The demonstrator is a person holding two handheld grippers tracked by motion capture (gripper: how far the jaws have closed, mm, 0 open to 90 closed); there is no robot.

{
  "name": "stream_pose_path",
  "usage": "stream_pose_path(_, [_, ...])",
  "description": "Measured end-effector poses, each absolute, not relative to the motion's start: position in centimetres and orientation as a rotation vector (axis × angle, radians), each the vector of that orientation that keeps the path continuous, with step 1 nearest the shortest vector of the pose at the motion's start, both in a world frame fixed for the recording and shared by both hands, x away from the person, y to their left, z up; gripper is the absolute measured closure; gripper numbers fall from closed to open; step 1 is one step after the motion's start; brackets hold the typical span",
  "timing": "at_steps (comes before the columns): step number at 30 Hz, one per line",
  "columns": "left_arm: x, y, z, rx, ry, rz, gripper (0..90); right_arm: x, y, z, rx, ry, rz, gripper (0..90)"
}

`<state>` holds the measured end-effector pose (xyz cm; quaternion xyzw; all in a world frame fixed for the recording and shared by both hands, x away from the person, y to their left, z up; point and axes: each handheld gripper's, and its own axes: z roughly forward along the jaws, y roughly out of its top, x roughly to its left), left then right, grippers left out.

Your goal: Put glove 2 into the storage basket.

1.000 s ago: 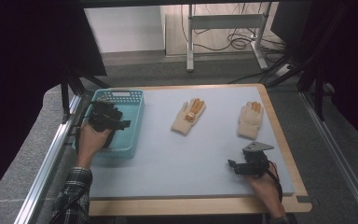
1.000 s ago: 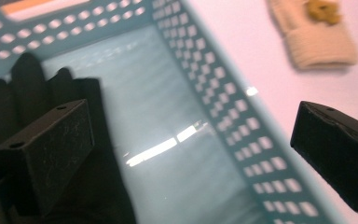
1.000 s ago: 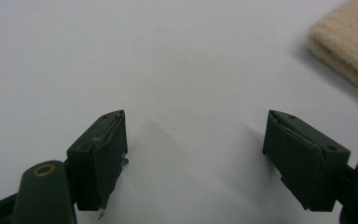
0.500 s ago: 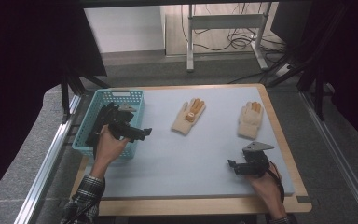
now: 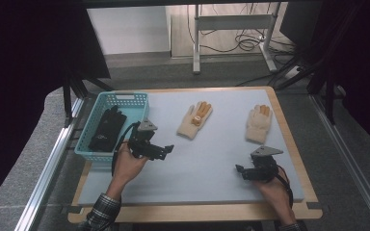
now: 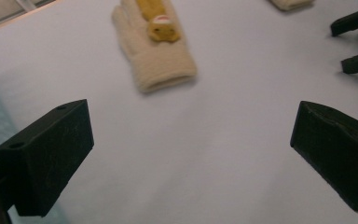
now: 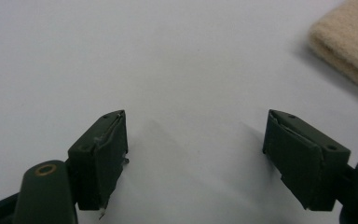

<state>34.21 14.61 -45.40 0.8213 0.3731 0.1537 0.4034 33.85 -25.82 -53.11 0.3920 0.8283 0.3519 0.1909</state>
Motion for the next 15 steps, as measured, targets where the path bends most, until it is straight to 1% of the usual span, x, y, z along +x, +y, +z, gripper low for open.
stream_pose_path(7, [32.2, 12.7, -48.0, 2.083, 0.9, 0.35, 0.1, 33.8, -25.7, -53.1, 1.106, 2.322, 0.981, 21.0])
stream_pose_path(15, [30.4, 11.6, -50.8, 2.123, 0.894, 0.389, 0.2, 33.9, -25.7, -53.1, 1.098, 2.331, 0.981, 18.6])
